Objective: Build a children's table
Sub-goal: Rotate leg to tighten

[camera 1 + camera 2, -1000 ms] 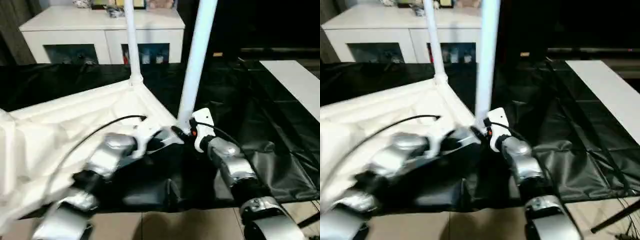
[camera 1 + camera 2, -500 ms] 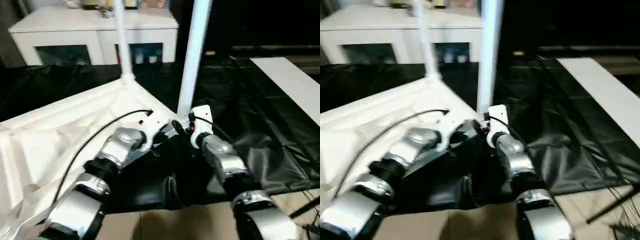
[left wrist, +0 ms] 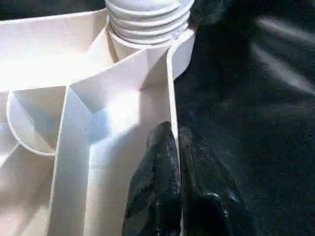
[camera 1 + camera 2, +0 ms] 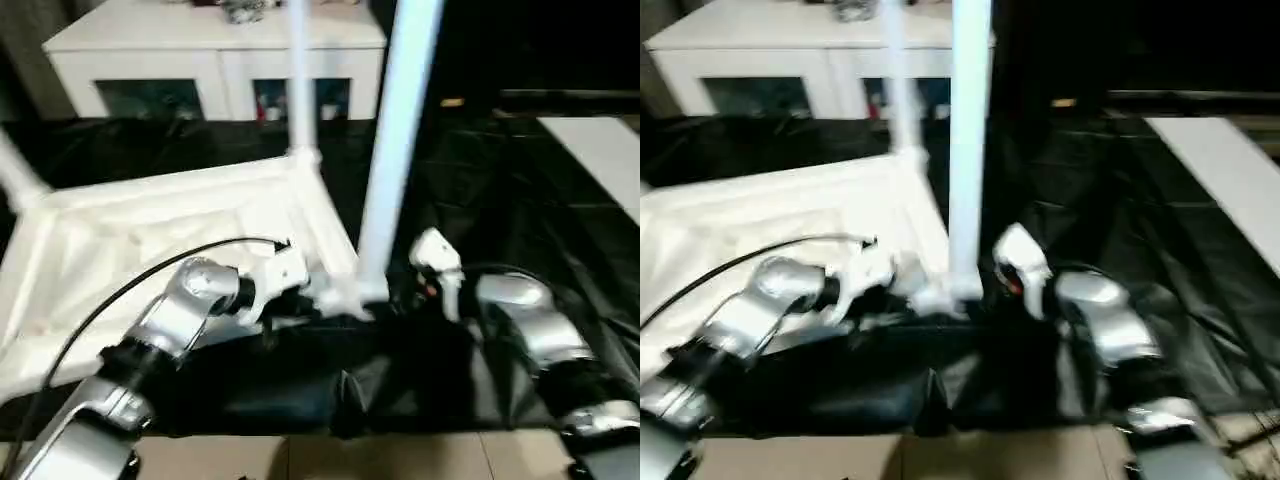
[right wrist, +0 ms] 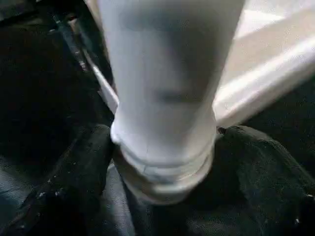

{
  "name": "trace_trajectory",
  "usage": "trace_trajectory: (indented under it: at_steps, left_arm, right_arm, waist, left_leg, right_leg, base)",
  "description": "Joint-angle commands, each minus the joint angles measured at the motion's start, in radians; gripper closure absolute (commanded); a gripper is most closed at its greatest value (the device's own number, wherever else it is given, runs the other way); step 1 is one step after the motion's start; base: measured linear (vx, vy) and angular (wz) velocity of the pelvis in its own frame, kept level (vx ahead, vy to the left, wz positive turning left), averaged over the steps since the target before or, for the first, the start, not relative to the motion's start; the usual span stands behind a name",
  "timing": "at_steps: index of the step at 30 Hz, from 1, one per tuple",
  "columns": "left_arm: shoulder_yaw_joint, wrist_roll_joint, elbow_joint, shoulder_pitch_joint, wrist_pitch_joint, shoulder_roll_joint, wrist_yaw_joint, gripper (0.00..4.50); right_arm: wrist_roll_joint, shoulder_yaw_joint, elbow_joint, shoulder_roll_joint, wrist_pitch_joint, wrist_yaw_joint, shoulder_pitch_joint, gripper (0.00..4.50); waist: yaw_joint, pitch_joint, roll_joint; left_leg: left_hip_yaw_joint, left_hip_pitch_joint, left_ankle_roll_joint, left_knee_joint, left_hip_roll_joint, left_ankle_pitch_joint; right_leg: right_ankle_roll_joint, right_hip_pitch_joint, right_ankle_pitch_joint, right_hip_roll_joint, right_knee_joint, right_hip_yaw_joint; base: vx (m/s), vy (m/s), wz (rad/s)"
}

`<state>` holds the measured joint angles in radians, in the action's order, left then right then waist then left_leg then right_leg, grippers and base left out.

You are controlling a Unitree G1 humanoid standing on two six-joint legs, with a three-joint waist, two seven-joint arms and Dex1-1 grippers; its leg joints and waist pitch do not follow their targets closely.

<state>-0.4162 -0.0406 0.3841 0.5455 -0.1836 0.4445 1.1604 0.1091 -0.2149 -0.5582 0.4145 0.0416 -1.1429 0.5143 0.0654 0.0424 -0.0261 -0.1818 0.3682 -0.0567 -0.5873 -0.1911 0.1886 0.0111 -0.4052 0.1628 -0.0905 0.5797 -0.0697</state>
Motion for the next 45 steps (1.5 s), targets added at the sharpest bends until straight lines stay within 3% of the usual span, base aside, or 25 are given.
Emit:
trace_trajectory:
  at_steps: [1,6,9,18,29,32,34,35,36,37,39,42,45]
  left_arm:
    - [-0.08,-0.013,-0.076,-0.037,-0.029,0.023,0.088,4.5]
    - [-0.072,-0.023,-0.093,-0.045,-0.029,0.029,0.084,4.5]
    - [-0.069,-0.029,-0.083,-0.043,-0.023,0.038,0.08,4.5]
    - [-0.07,-0.032,-0.101,-0.048,-0.043,0.048,0.077,4.5]
    - [-0.072,-0.031,-0.106,-0.066,-0.046,0.062,0.073,4.5]
    - [-0.063,-0.031,-0.098,-0.069,-0.044,0.054,0.053,4.5]
    - [-0.032,-0.033,-0.026,-0.056,-0.04,-0.008,-0.04,4.5]
    - [-0.032,-0.033,-0.024,-0.056,-0.04,-0.009,-0.042,4.5]
    - [-0.022,-0.041,0.022,-0.04,-0.05,-0.045,-0.096,4.5]
    - [-0.015,-0.05,0.054,-0.027,-0.061,-0.07,-0.141,4.5]
    - [0.006,-0.059,0.122,0.003,-0.075,-0.124,-0.234,4.5]
    - [0.082,-0.023,0.25,0.064,-0.134,-0.25,-0.396,4.5]
    - [0.115,-0.015,0.317,0.097,-0.159,-0.299,-0.479,4.5]
  right_arm:
    - [-0.017,-0.016,0.015,0.006,-0.005,-0.012,0.005,0.61]
    - [0.004,-0.021,0.036,-0.006,0.013,-0.038,0.004,0.61]
    - [0.013,-0.028,0.039,-0.006,0.023,-0.06,0.004,0.61]
    - [0.036,-0.011,0.017,-0.021,0.033,-0.075,0.01,1.4]
    - [0.04,0.007,0.001,-0.048,0.011,-0.049,0.009,1.73]
    - [0.027,0.024,-0.027,-0.069,-0.01,0.02,0.016,1.73]
    - [-0.003,0.073,-0.115,-0.129,-0.02,0.238,0.038,1.74]
    - [-0.003,0.073,-0.116,-0.13,-0.02,0.242,0.038,1.74]
    - [-0.015,0.1,-0.155,-0.164,-0.014,0.369,0.046,1.75]
    - [-0.021,0.113,-0.17,-0.183,-0.001,0.438,0.049,1.75]
    - [-0.027,0.138,-0.193,-0.219,0.028,0.562,0.051,1.75]
    - [-0.03,0.185,-0.241,-0.295,0.074,0.79,0.059,1.75]
    - [-0.039,0.197,-0.266,-0.324,0.089,0.893,0.066,1.75]
  waist:
    - [0.0,-0.066,-0.002]
    - [-0.005,-0.059,-0.001]
    - [-0.007,-0.058,-0.003]
    - [-0.009,-0.062,-0.003]
    - [-0.009,-0.062,-0.003]
    - [-0.016,-0.059,-0.002]
    - [-0.023,-0.053,-0.002]
    - [-0.028,-0.051,-0.001]
    - [-0.03,-0.052,0.001]
    - [-0.04,-0.045,-0.001]
    - [-0.045,-0.044,-0.002]
    - [-0.045,-0.047,-0.004]
    - [-0.044,-0.05,-0.005]
  left_leg:
    - [0.005,-0.008,0.102,0.065,-0.043,0.14]
    - [0.005,-0.014,0.059,0.073,-0.042,0.225]
    - [0.005,-0.017,0.038,0.076,-0.042,0.256]
    - [0.004,-0.012,0.049,0.071,-0.039,0.215]
    - [0.004,-0.013,0.045,0.07,-0.039,0.215]
    - [0.005,-0.012,0.033,0.073,-0.038,0.242]
    - [0.004,-0.012,0.022,0.074,-0.035,0.273]
    - [0.008,-0.013,0.003,0.076,-0.031,0.302]
    - [0.011,-0.015,-0.004,0.076,-0.032,0.315]
    - [0.013,-0.02,-0.02,0.078,-0.029,0.365]
    - [0.016,-0.025,-0.027,0.079,-0.027,0.399]
    - [0.017,-0.028,-0.027,0.078,-0.025,0.402]
    - [0.019,-0.027,-0.021,0.081,-0.024,0.408]
  right_leg:
    - [0.3,0.053,0.028,-0.05,-0.031,0.037]
    - [0.269,0.051,0.17,-0.049,-0.047,0.039]
    - [0.254,0.049,0.204,-0.047,-0.05,0.04]
    - [0.265,0.052,0.148,-0.048,-0.044,0.04]
    - [0.261,0.052,0.165,-0.048,-0.044,0.04]
    - [0.252,0.051,0.206,-0.049,-0.049,0.04]
    - [0.24,0.044,0.266,-0.05,-0.056,0.042]
    - [0.218,0.045,0.344,-0.052,-0.064,0.04]
    - [0.204,0.046,0.376,-0.053,-0.066,0.039]
    - [0.176,0.036,0.457,-0.049,-0.074,0.038]
    - [0.147,0.032,0.519,-0.049,-0.083,0.036]
    - [0.129,0.029,0.531,-0.05,-0.091,0.035]
    - [0.132,0.03,0.493,-0.048,-0.092,0.03]
  base:
    - [0.0,0.0,0.0]
    - [0.0,0.0,0.0]
    - [0.0,0.0,0.0]
    - [0.0,0.0,0.0]
    - [0.0,0.0,0.0]
    - [0.0,0.0,0.0]
    - [0.0,0.0,0.0]
    - [0.0,0.0,0.0]
    - [0.0,0.0,0.0]
    - [0.0,0.0,0.0]
    - [0.0,0.0,0.0]
    - [0.0,0.0,0.0]
    - [0.0,0.0,0.0]
